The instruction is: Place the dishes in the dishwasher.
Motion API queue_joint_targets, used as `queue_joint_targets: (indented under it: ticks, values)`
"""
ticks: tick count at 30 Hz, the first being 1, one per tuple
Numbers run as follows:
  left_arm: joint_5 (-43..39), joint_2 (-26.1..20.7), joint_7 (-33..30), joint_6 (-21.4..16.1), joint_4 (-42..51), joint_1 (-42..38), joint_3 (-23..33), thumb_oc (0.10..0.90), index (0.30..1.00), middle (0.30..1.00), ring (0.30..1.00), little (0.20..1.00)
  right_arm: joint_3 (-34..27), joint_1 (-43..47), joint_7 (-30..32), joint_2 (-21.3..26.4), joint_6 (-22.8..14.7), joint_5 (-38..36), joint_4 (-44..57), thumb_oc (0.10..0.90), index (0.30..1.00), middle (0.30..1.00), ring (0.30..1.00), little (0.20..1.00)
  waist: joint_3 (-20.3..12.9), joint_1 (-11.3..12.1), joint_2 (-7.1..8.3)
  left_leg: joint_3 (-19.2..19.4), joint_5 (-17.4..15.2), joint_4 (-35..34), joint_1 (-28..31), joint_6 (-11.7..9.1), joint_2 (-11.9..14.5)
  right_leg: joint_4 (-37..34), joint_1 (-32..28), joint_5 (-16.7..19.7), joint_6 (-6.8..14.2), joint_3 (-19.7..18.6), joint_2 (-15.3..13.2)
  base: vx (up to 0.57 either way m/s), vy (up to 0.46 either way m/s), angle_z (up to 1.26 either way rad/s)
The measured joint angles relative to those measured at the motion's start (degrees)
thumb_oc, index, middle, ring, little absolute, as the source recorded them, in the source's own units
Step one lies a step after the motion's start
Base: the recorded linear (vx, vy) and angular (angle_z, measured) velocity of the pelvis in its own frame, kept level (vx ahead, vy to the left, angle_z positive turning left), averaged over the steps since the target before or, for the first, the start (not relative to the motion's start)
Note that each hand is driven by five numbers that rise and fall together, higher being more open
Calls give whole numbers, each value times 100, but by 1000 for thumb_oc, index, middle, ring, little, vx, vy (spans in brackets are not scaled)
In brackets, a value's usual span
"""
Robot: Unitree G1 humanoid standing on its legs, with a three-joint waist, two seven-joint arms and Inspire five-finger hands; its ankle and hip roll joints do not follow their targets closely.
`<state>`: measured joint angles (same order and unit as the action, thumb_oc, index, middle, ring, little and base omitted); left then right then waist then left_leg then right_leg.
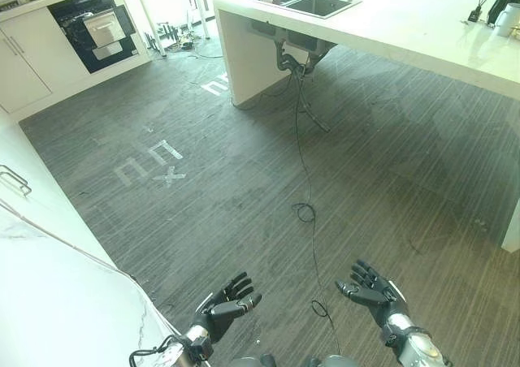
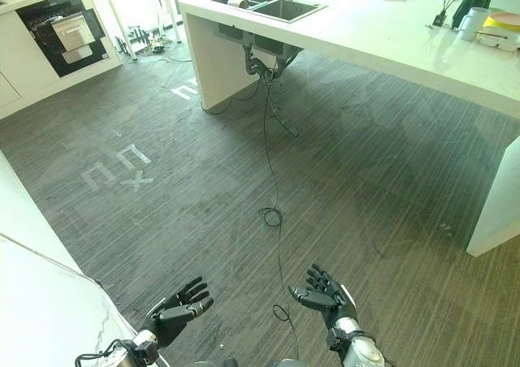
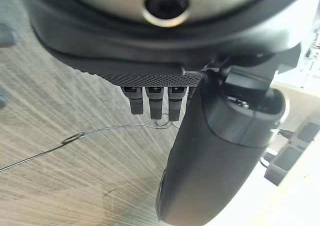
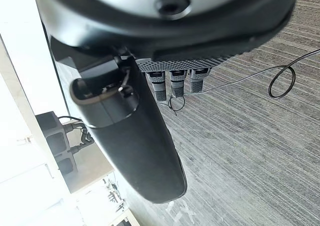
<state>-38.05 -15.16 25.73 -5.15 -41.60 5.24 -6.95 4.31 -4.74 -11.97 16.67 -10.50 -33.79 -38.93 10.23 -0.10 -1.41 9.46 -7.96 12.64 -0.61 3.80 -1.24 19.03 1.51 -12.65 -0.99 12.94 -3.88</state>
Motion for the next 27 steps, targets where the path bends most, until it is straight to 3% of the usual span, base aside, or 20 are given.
queue_joint_targets:
  ticks: [6,11,17,25,26,27]
  values:
    - [10,-58,-94,-56,44,7,-61,800,900,900,900,900,70,11,85,49,81,3,-30,800,900,900,900,900,15,11,-23,-24,3,-2,-22,-3,0,-19,-13,3,-5,14,12,3,-5,0]
    - [22,36,-670,-120,-280,58,-38,800,900,900,900,900,236,72,309,68,80,231,-252,800,900,900,900,900,22,23,-4,-59,3,5,-28,-4,-1,-41,-31,3,-5,38,21,31,-51,3]
    - [128,72,-926,-125,-387,35,-19,800,900,900,900,900,457,74,372,66,79,435,-252,800,900,900,900,900,81,24,95,-178,33,13,-76,-50,6,-73,-90,-6,-8,161,28,21,-109,10]
    - [299,66,-1053,-170,-341,-15,-117,800,900,900,900,900,622,179,369,112,79,426,-249,800,900,900,900,900,111,32,133,-330,205,-128,-52,-216,0,-2,-110,-123,-134,283,80,95,-163,13]
    - [299,67,-1066,-226,-341,-14,-132,800,900,900,900,900,645,230,367,116,79,426,-244,800,900,900,900,900,152,59,169,-285,262,-163,7,-265,-31,143,-59,-243,-149,247,66,75,-155,-6]
    - [301,74,-1104,-281,-333,-18,-122,800,900,900,900,900,690,331,371,115,75,423,-232,800,900,900,900,900,282,90,254,-203,365,188,-95,-450,-81,384,57,-358,-254,186,21,104,-81,20]
